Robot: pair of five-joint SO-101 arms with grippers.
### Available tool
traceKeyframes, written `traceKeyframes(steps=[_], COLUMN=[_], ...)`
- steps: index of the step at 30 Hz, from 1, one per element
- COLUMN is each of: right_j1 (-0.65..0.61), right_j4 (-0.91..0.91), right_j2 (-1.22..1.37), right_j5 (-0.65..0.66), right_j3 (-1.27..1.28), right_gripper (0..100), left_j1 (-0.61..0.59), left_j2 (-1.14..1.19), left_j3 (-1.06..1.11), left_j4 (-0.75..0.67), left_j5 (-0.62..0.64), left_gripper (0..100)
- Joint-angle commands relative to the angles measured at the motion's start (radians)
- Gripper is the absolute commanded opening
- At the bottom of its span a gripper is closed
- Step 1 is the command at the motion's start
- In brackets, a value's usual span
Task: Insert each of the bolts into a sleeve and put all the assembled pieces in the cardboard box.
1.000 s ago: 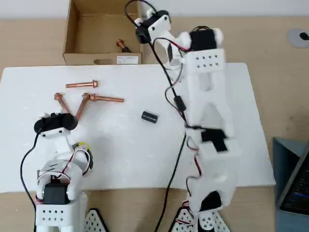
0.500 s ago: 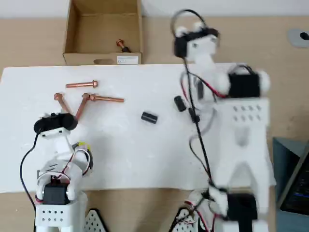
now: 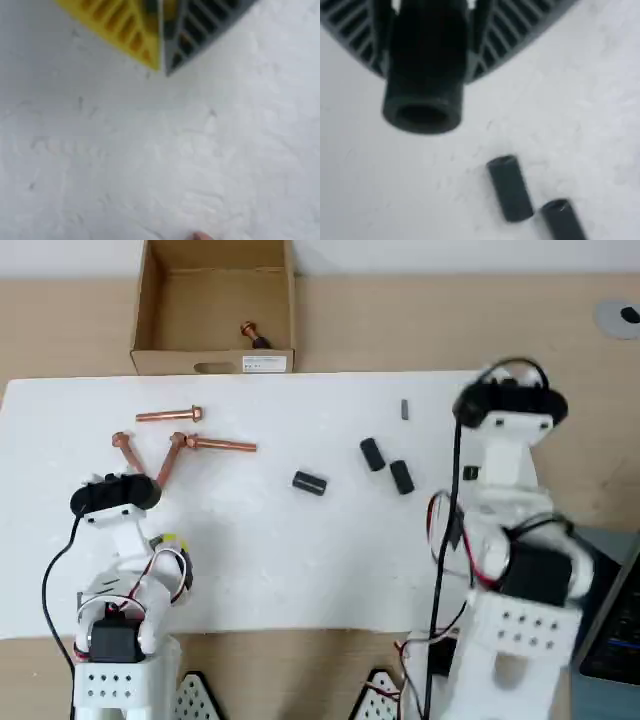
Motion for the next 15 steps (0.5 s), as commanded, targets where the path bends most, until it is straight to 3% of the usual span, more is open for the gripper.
traceKeyframes(steps=[1, 8, 15], right_j1=[0.016, 0.013, 0.013], right_j4=[-0.117, -0.287, -0.324], right_j2=[-0.142, -0.367, -0.604], right_j5=[-0.011, -0.005, 0.025], right_j3=[0.173, 0.470, 0.671], right_gripper=[0.9, 0.9, 0.9], left_j1=[-0.003, -0.009, -0.003], left_j2=[-0.008, -0.007, 0.018], left_j3=[-0.006, -0.032, -0.273], left_j4=[-0.012, -0.012, 0.017], left_j5=[-0.005, -0.005, -0.005], left_gripper=[0, 0, 0])
